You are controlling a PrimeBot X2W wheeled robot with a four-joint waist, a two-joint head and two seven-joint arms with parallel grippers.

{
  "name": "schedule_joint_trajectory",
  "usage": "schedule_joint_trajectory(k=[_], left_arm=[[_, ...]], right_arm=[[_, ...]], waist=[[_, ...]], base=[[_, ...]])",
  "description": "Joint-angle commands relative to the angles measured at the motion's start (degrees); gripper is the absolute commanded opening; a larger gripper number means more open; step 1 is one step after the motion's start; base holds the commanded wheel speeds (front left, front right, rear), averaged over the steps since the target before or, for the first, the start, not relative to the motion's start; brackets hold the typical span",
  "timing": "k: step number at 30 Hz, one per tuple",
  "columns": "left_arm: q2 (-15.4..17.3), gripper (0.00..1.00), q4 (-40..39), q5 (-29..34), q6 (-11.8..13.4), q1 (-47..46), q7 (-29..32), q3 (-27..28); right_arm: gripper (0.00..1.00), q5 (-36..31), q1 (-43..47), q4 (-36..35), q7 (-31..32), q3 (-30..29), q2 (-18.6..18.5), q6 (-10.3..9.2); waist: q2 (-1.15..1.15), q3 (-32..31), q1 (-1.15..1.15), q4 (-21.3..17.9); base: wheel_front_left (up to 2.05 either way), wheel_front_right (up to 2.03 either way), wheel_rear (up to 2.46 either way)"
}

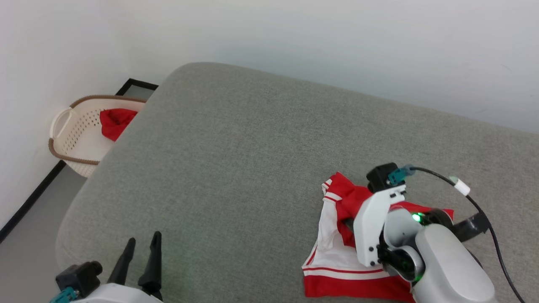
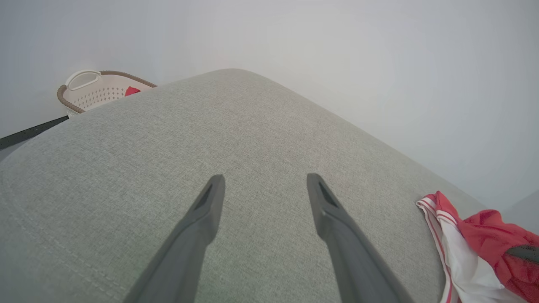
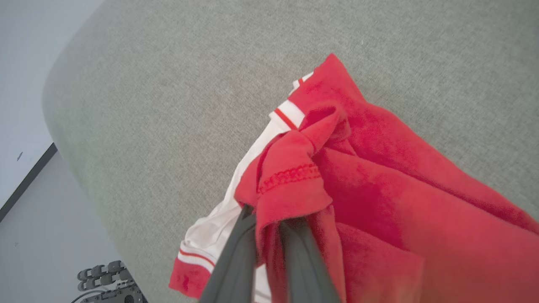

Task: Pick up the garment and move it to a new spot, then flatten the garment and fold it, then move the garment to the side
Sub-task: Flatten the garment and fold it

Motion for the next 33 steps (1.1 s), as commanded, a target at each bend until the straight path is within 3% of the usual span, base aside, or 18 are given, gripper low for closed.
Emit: schedule_joint_trajectory(k=[1,2,3,10,15,23,33], left_arm=[[-0.21,1.00,0.09,-0.14,-0.03,-0.56,-0.30,-0.12],[-0.18,1.00,0.15,-0.08,-0.02,-0.50,-0.31,-0.07],[-0.09,1.00,0.25,-0.05,-0.02,-0.35,-0.30,0.02],[0.89,1.00,-0.03,0.54,-0.02,1.13,-0.31,0.73],[1.73,1.00,-0.63,1.35,-0.02,2.36,-0.26,1.54],[2.19,1.00,-2.65,3.41,0.23,4.38,-0.25,2.92],[1.76,1.00,-5.12,7.06,0.33,5.13,-0.26,4.12]], right_arm=[[0.67,0.20,-1.45,1.10,-1.14,0.88,0.25,-0.05],[0.95,1.04,-1.82,1.70,-1.45,1.54,0.38,-0.05],[1.00,1.99,-2.19,2.15,-1.54,2.17,0.42,-0.05],[1.00,6.78,-4.08,0.60,-1.35,6.16,0.46,-0.05],[1.00,9.86,-3.69,-4.42,-2.22,7.15,-0.12,-0.05],[1.00,11.02,-0.08,-14.16,-7.76,5.39,-7.33,-0.05],[1.00,8.27,6.40,-19.20,-24.25,3.51,-17.80,-0.05]], waist=[[0.00,-0.06,0.00,0.12],[0.00,-0.25,0.00,-0.01],[0.00,-0.50,0.00,-0.21],[0.00,-2.23,0.00,-2.46],[0.00,-3.76,0.00,-5.31],[0.00,-4.96,0.00,-10.59],[0.00,-4.68,0.00,-16.45]], base=[[0.00,0.00,0.00],[0.00,0.00,0.00],[0.00,0.00,0.00],[0.00,0.00,0.00],[0.00,0.00,0.00],[0.00,0.00,0.00],[0.00,0.00,0.00]])
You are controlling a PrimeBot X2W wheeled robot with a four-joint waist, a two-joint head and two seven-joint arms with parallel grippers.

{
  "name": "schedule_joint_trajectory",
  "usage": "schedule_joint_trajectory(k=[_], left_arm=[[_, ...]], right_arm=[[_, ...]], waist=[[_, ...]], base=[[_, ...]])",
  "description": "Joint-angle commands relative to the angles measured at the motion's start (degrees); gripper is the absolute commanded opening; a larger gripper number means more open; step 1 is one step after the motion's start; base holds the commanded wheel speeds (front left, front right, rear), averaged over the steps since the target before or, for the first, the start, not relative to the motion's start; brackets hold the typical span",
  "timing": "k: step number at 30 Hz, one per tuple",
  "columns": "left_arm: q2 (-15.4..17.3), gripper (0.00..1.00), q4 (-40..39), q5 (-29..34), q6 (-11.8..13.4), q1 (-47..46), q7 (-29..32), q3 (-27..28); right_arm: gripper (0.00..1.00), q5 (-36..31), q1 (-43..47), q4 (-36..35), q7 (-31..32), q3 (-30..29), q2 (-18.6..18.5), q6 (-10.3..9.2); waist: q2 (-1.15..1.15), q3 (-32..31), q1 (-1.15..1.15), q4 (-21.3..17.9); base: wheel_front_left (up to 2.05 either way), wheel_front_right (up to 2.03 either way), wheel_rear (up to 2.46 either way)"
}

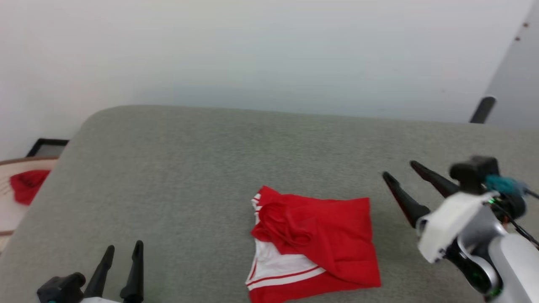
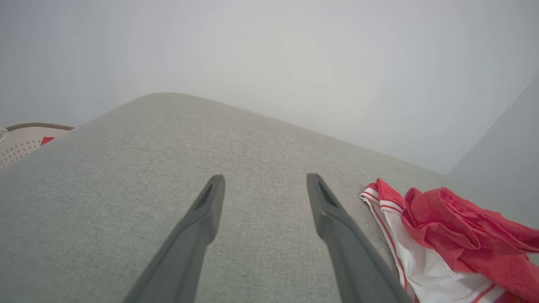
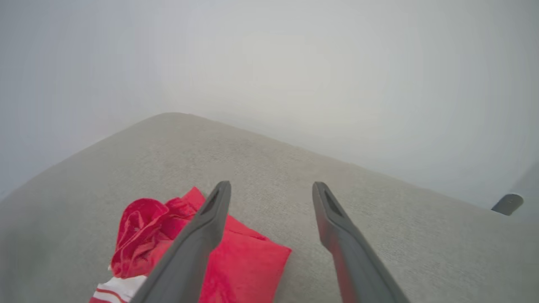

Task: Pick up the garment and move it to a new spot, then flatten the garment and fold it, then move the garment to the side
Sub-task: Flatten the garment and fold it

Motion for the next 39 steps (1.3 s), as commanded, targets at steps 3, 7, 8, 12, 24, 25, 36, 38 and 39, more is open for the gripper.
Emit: schedule_joint_trajectory(k=[3,7,8,12,24,25,36,38,39], left_arm=[[0.15,1.00,-0.54,1.51,0.16,0.60,-0.17,0.42],[0.01,1.00,-1.12,3.01,0.10,1.07,-0.17,1.24],[0.12,1.00,-1.17,3.56,0.09,1.26,-0.17,1.39],[0.03,1.00,-1.59,4.74,0.02,1.79,-0.17,2.22],[-0.44,1.00,-2.75,7.48,-0.21,3.01,-0.17,4.48],[-0.45,1.00,-2.81,7.68,-0.19,3.01,-0.17,4.59],[-0.25,1.00,-3.49,8.35,-0.23,3.00,-0.17,4.04],[-0.28,1.00,-3.57,8.24,-0.23,3.18,-0.17,4.05],[-0.34,1.00,-3.61,8.22,-0.22,3.25,-0.17,4.03]], right_arm=[[1.00,-0.88,2.47,0.07,-4.87,-0.72,-1.70,-0.05],[1.00,-2.34,5.61,0.80,-10.83,-2.65,-3.45,-0.05],[1.00,-2.65,6.42,0.97,-12.01,-3.08,-3.73,-0.05],[1.00,-3.36,9.77,2.06,-15.91,-5.80,-4.23,-0.05],[1.00,-5.60,18.53,2.03,-22.12,-14.06,-0.91,-0.05],[1.00,-5.72,19.02,1.87,-22.19,-14.46,-0.70,-0.05],[1.00,-7.16,21.26,1.00,-21.75,-16.81,0.83,-0.05],[1.00,-7.56,21.46,0.80,-21.47,-17.03,0.96,-0.05],[1.00,-7.57,21.59,0.74,-21.38,-17.23,0.97,-0.05]], waist=[[0.00,0.01,0.00,-2.90],[0.00,-0.20,0.00,-4.05],[0.00,-0.26,0.00,-4.26],[0.00,-0.52,0.00,-5.00],[0.00,-1.49,0.00,-5.19],[0.00,-1.53,0.00,-5.16],[0.00,-1.72,0.00,-5.13],[0.00,-1.76,0.00,-5.27],[0.00,-1.79,0.00,-5.31]], base=[[0.00,0.00,0.00],[0.00,0.00,0.00],[0.00,0.00,0.00],[0.00,0.00,0.00],[0.00,0.00,0.00],[0.00,0.00,0.00],[0.00,0.00,0.00],[0.00,0.00,0.00],[0.00,0.00,0.00]])
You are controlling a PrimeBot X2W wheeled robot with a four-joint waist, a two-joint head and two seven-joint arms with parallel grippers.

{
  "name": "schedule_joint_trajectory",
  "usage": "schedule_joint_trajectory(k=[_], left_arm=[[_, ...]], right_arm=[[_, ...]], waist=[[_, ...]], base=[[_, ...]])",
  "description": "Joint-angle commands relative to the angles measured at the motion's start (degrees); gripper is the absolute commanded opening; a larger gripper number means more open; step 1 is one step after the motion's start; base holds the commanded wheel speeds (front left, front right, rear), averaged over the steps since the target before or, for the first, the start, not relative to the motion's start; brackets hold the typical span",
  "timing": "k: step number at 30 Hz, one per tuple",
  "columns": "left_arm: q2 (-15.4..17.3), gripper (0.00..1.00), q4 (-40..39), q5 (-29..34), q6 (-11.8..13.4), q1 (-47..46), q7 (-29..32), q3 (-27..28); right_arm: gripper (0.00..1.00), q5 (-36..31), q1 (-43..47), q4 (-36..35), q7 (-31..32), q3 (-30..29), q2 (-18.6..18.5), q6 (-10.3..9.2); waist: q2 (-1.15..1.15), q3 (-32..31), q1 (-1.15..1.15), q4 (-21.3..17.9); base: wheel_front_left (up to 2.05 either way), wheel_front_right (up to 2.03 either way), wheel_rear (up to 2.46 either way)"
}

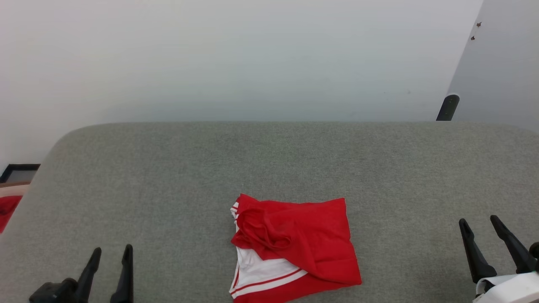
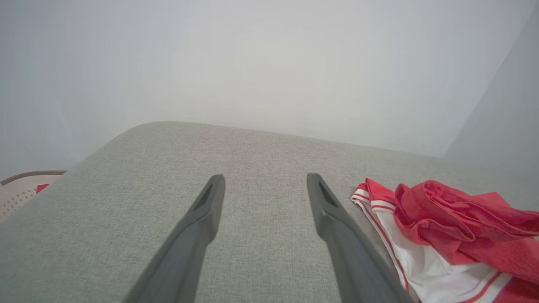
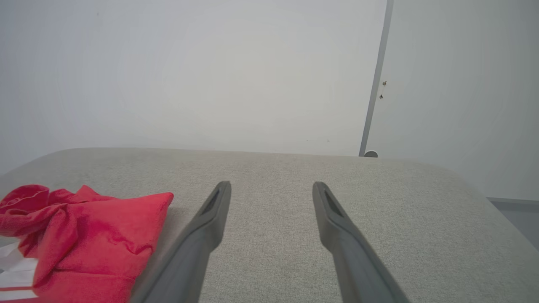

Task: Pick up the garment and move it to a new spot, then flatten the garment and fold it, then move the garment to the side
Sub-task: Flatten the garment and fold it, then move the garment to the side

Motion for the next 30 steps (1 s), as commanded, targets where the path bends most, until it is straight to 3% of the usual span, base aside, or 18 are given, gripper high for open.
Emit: schedule_joint_trajectory(k=[1,10,20,30], left_arm=[[-0.08,1.00,-0.21,-0.19,-0.05,0.56,-0.17,-0.12],[0.02,1.00,-0.12,-0.46,-0.05,-0.79,-0.18,-1.32],[1.25,1.00,0.28,-0.52,-0.05,-0.15,-0.17,1.34],[0.47,1.00,-0.10,-0.24,-0.05,0.68,-0.17,0.81]], right_arm=[[1.00,-0.24,1.03,-0.19,0.21,-0.43,0.09,-0.05],[1.00,-0.47,1.02,-0.50,0.87,-0.39,0.26,-0.05],[1.00,0.12,-0.55,0.36,3.40,2.89,1.32,-0.05],[1.00,3.26,-5.28,3.68,13.82,7.65,0.16,-0.05]], waist=[[0.00,-0.04,0.00,-0.07],[0.00,-0.13,0.00,1.28],[0.00,-0.67,0.00,8.13],[0.00,0.38,0.00,13.41]], base=[[0.00,0.00,0.00],[0.00,0.00,0.00],[0.00,0.00,0.00],[0.00,0.00,0.00]])
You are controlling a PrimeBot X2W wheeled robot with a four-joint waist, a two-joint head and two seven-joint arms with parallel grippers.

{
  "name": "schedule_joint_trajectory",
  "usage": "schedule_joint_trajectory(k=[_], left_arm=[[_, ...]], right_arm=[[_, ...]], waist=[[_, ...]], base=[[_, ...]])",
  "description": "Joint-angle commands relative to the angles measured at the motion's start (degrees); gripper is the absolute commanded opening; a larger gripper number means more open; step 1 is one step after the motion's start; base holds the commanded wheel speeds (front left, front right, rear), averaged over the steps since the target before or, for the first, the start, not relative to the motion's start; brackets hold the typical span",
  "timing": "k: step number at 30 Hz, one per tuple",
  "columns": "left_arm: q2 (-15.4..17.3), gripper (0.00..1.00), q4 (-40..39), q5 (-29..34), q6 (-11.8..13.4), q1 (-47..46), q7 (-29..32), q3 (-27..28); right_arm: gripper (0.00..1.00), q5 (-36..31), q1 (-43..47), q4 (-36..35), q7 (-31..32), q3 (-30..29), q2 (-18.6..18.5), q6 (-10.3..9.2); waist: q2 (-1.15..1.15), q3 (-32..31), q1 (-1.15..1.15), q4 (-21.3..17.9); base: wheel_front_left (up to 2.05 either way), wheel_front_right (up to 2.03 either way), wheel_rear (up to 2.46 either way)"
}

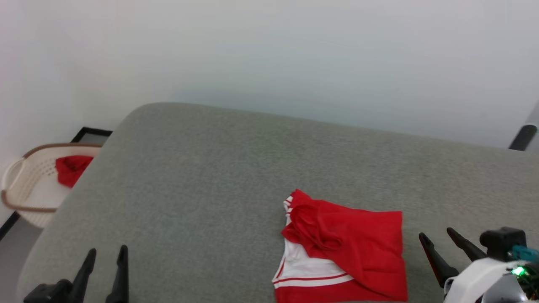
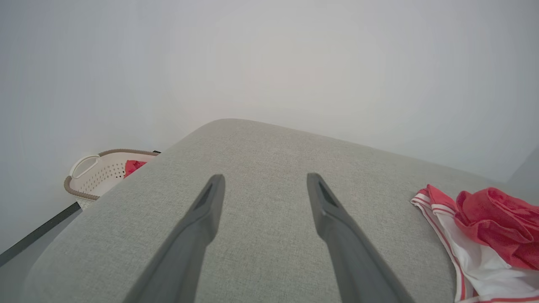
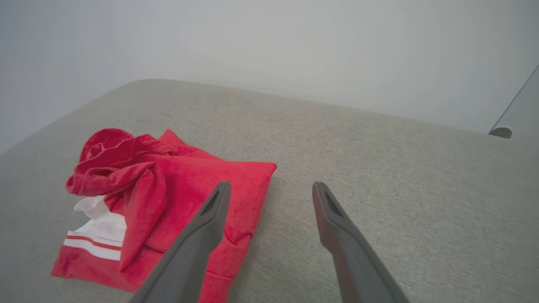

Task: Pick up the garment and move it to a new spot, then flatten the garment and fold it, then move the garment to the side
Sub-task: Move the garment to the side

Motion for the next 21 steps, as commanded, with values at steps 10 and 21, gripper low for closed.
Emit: schedule_joint_trajectory(k=[10,21], left_arm=[[-1.50,1.00,0.16,-0.03,0.01,-1.89,-0.17,-2.35],[-3.24,1.00,1.04,-0.82,0.01,-5.09,-0.17,-4.07]], right_arm=[[1.00,2.58,-4.26,1.54,15.04,2.30,-2.94,-0.05],[1.00,3.21,-7.23,3.07,27.27,1.19,-2.51,-0.05]], waist=[[0.00,4.38,0.00,5.74],[0.00,9.02,0.00,9.23]], base=[[0.00,0.00,0.00],[0.00,0.00,0.00]])
